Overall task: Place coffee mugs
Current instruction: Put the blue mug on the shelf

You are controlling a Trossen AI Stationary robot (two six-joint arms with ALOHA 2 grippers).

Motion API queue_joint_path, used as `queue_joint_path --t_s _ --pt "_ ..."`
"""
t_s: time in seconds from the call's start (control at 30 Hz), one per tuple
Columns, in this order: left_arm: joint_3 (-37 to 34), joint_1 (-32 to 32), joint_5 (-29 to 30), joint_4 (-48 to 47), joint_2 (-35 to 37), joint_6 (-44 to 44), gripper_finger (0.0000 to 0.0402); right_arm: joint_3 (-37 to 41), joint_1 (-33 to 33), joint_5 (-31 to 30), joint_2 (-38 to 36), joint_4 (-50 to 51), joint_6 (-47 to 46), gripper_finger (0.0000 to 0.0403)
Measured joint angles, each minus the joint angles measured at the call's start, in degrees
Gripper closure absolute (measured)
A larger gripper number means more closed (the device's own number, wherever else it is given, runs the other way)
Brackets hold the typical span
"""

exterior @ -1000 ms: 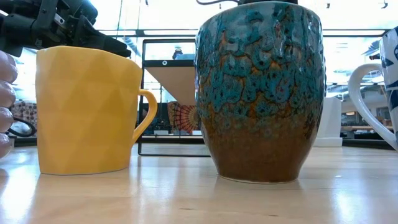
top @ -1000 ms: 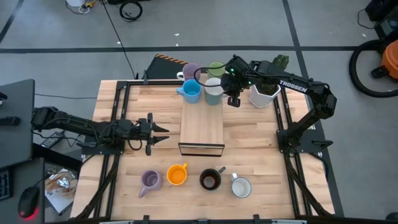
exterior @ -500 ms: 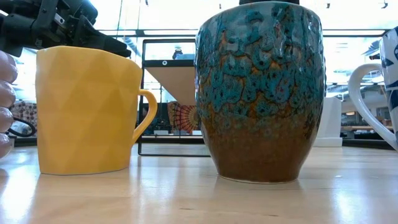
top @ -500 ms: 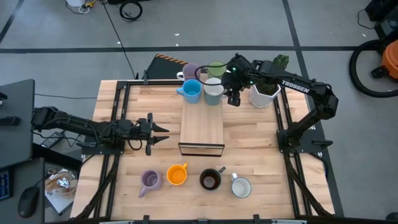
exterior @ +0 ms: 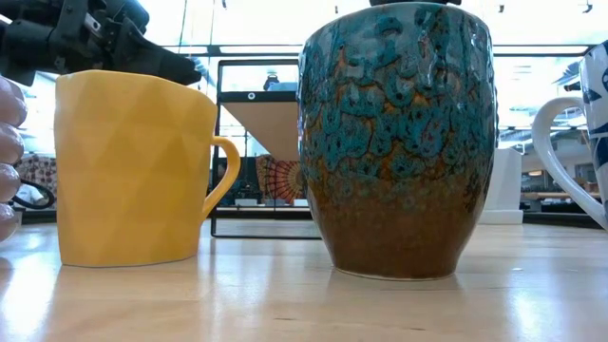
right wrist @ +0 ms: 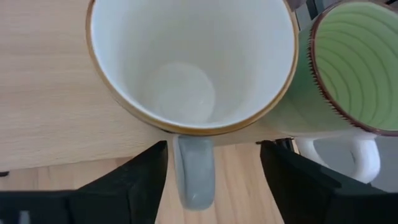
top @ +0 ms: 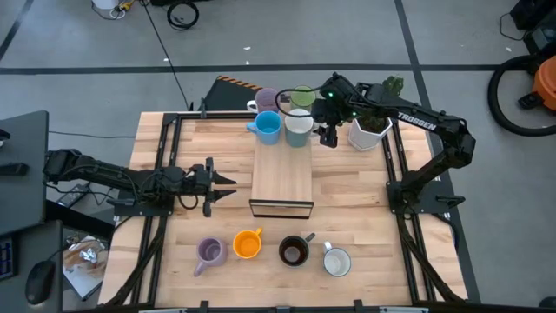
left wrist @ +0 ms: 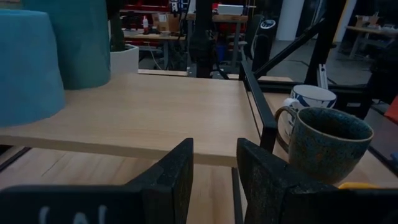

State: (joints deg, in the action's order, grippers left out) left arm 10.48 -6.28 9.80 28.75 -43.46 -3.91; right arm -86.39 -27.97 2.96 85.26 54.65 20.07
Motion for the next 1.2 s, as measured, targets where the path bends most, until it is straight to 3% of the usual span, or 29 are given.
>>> queue_joint_path --t_s 0.4,1.2 --pt "0.0 -0.02 0.0 0.18 0.0 -2.67 0.0271 0.0 -0.26 2.49 -2.0 -0.25 0.02 0.0107" --pt "0.0 0.0 0.0 0.16 0.0 -4.5 0.0271 0.0 -1.73 4.42 -2.37 -3.82 0.66 0.0105"
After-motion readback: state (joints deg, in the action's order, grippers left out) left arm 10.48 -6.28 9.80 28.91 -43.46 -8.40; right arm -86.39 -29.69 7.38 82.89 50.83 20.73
